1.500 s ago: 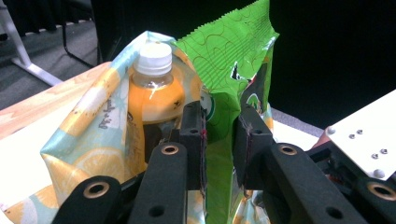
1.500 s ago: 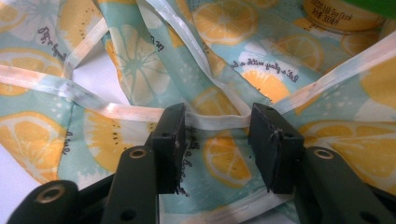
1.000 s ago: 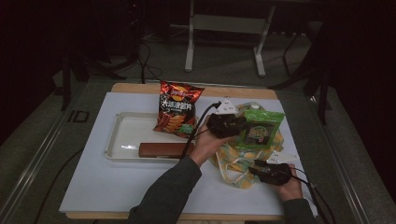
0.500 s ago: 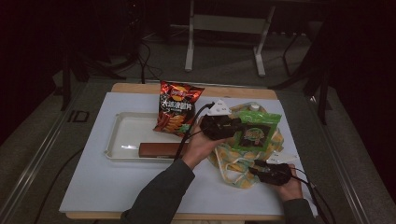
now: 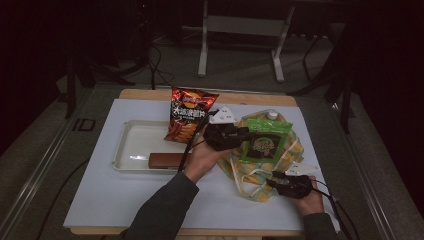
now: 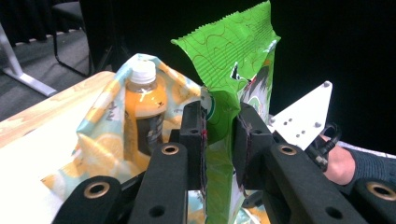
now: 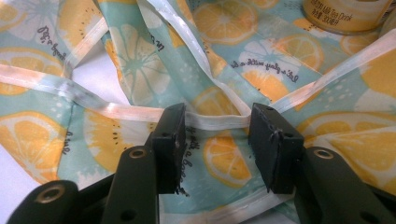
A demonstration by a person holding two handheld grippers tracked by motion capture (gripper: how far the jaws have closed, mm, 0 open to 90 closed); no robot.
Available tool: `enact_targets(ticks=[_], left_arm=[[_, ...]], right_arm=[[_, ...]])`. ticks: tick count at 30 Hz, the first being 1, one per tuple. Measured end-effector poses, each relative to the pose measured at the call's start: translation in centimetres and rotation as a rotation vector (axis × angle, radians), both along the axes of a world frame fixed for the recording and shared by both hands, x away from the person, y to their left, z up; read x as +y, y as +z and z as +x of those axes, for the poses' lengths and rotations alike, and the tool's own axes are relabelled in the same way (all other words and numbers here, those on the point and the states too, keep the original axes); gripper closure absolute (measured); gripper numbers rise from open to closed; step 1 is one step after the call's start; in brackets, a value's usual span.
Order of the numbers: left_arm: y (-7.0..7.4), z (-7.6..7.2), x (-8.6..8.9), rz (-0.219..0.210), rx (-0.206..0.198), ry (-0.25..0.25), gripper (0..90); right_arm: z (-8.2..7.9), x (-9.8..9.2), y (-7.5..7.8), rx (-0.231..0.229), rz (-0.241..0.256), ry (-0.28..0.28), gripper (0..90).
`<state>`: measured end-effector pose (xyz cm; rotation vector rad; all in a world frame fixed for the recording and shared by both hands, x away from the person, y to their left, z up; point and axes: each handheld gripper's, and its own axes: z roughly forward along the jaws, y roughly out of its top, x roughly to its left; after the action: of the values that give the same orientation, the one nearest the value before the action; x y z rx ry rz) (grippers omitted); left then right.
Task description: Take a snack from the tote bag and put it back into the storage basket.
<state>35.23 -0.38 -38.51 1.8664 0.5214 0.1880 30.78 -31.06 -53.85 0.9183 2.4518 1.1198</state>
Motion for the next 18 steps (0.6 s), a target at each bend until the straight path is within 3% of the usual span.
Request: enact_targets(ticks=[18], left_arm=[[-0.7, -0.1, 3.8, -0.008, -0.002, 0.031, 75.3]], right_arm=[[0.0, 0.0, 0.0, -0.001, 0.0, -0.001, 56.1]])
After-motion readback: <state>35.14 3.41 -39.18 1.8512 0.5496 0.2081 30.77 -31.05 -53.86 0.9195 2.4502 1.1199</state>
